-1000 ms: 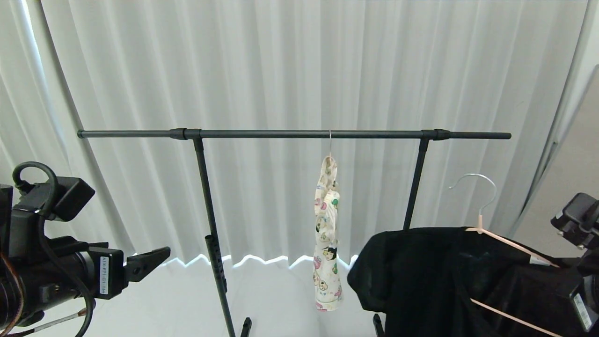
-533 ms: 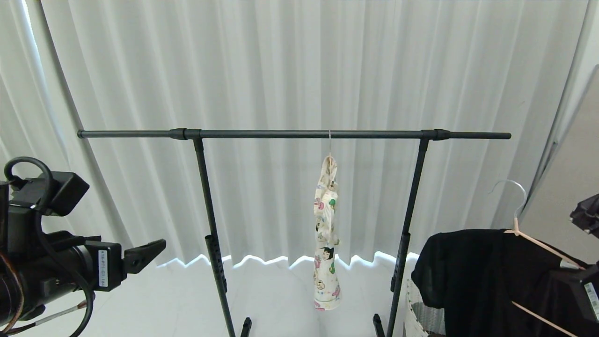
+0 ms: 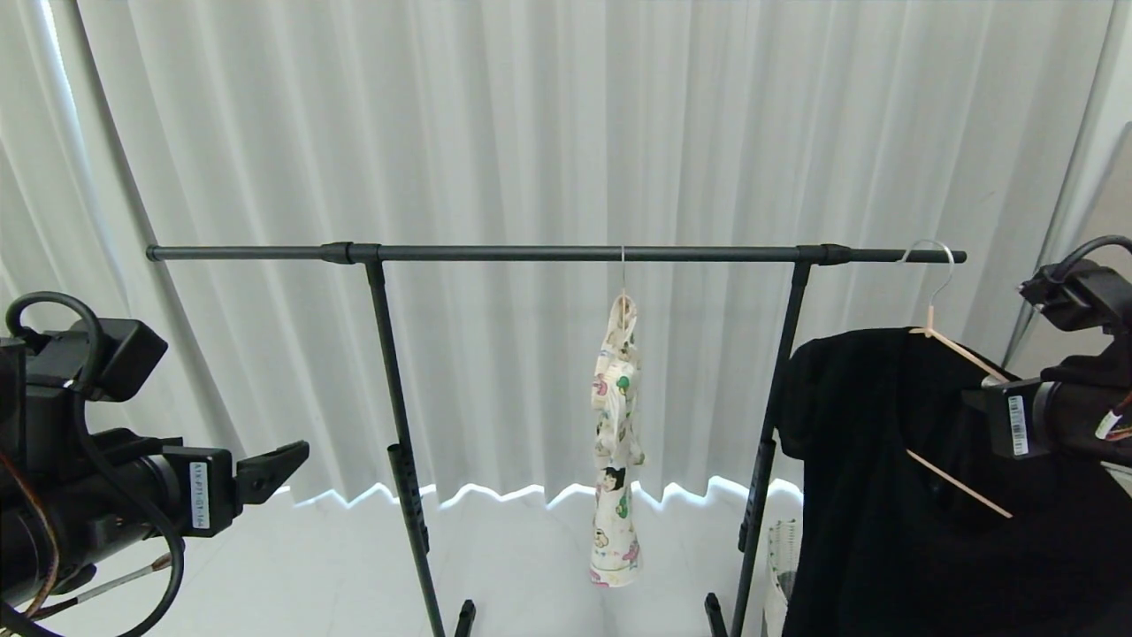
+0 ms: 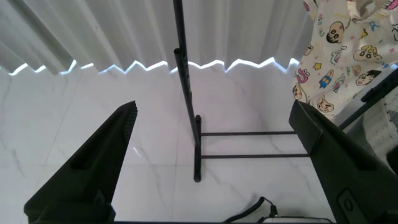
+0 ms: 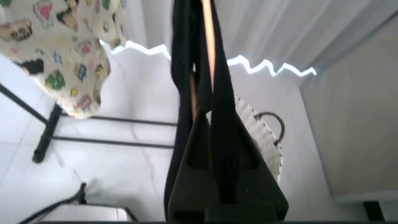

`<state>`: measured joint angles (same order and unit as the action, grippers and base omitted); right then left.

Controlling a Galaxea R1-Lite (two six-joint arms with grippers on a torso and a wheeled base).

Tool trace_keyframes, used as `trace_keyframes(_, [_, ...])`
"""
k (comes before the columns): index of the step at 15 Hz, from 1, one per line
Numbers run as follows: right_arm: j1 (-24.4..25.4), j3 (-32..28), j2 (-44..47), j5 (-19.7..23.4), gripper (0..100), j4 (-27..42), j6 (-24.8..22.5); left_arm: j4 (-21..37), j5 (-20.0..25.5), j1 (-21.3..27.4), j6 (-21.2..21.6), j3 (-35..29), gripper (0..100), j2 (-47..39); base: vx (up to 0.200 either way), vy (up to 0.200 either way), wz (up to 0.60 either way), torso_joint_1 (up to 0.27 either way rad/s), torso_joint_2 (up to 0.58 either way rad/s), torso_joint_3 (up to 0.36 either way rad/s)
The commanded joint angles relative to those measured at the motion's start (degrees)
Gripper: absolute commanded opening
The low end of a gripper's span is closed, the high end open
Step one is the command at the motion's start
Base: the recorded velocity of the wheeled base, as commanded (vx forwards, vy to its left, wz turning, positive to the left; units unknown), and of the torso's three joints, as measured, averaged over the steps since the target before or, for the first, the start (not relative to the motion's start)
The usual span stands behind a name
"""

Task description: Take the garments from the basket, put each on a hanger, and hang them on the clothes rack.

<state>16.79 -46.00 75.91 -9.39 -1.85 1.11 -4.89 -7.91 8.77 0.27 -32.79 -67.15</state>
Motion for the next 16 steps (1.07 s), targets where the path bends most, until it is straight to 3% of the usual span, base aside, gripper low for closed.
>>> trace_keyframes(1, [0.09,-0.24,1.43,0.95,0,-1.05,0.03,-0.03,0.0,0.11,-0.09,0.01,100,-0.09,0.0,0.0,0.0,0.0,0.0,0.0])
trace_keyframes(3, [0.09,-0.15,0.91,4.29,0,-4.48,0.21,-0.03,-0.09,0.29,-0.09,-0.08,100,0.09,0.0,0.0,0.0,0.0,0.0,0.0])
trace_keyframes(9, [0.09,-1.03,0.2,4.46,0,-5.0,-0.23,-0.03,-0.09,1.17,-0.09,0.45,100,0.17,0.0,0.0,0.0,0.0,0.0,0.0])
trace_keyframes(16, [0.26,-1.03,0.11,4.55,0,-5.0,-0.32,-0.03,0.0,2.92,-0.18,1.15,100,0.17,0.2,0.0,0.0,0.002,0.0,0.004])
